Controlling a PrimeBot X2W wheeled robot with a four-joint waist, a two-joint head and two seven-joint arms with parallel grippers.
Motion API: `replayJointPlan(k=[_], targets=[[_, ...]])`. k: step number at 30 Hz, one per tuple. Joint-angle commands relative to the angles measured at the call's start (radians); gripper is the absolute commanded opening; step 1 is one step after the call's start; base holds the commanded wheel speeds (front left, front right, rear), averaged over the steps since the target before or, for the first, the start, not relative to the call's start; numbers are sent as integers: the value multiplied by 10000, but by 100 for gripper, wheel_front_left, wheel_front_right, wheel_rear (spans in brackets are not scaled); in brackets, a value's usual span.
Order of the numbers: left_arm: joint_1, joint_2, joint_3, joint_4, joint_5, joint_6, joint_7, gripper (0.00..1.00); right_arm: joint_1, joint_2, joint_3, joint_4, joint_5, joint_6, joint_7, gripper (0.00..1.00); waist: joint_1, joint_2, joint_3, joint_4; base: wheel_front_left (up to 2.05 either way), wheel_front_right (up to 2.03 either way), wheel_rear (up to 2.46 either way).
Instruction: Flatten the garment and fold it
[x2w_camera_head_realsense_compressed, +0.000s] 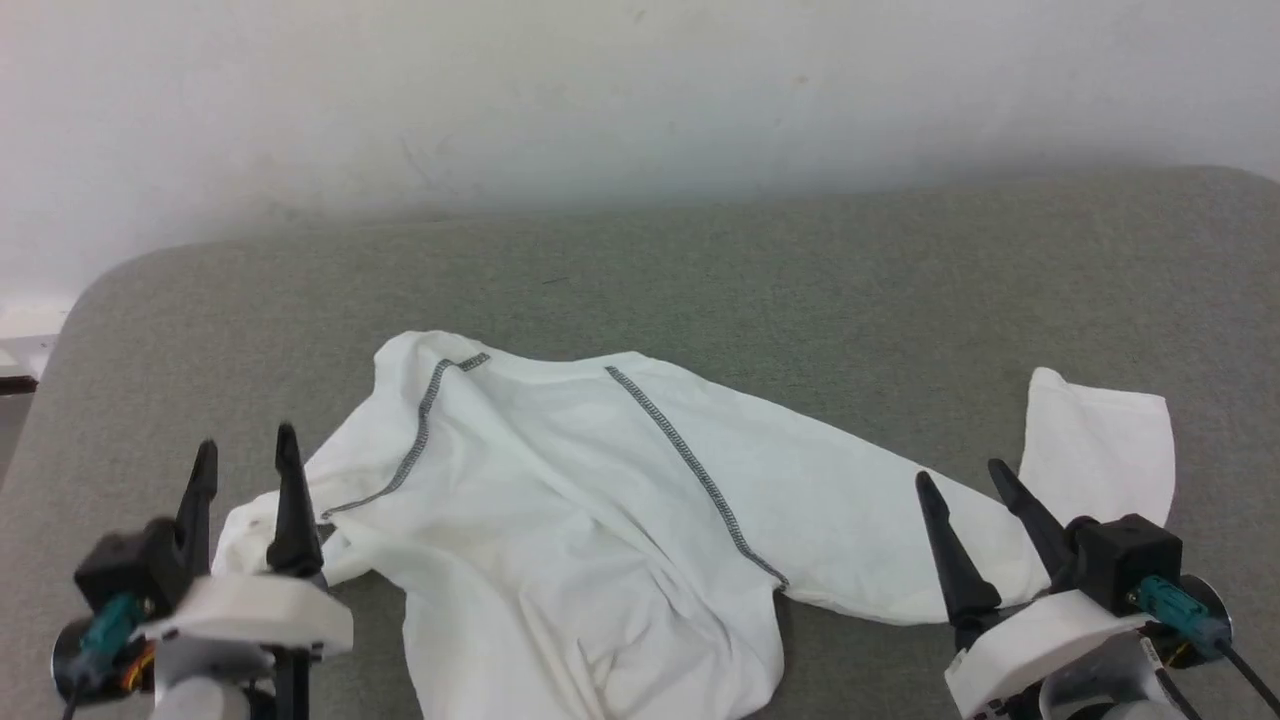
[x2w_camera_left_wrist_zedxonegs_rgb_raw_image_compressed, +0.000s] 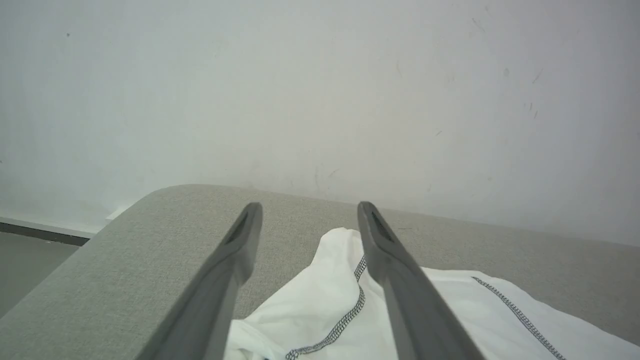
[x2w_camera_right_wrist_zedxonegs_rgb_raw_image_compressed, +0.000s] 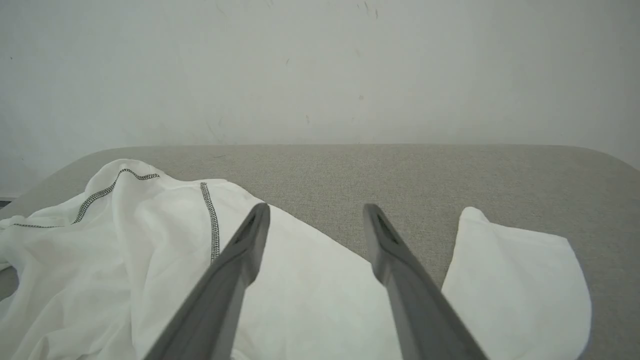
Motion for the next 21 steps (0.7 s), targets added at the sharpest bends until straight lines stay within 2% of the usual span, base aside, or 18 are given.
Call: replayJointPlan(k=[1,7,13,17,21], targets=[[125,-66,83,-98,95,44,-45,100,50,13,-34,57,42,-7,0,100,3,-1,-136,185,0,0,0],[1108,-683,589,-1086,918,-96,-46,100,-790,13,-419,1138,194,-7,32,100,3,-1,69,576,0,0,0],[1164,-1264,728,-1305,1194,-428,-46,100,-2956,-76,-465,3614,483,-7,1036,100,3,-1,481,1033,0,0,0],[850,-1601,933,-1179,1175,-779,-46,100,-4719,-240,154,5297,1104,-7,2107,100,3,-1,874,1327,0,0,0],[517,-1854,1059,-1033,1333,-1116,-47,100,-6291,-422,1303,6550,1909,-7,3304,100,3,-1,1299,1587,0,0,0]])
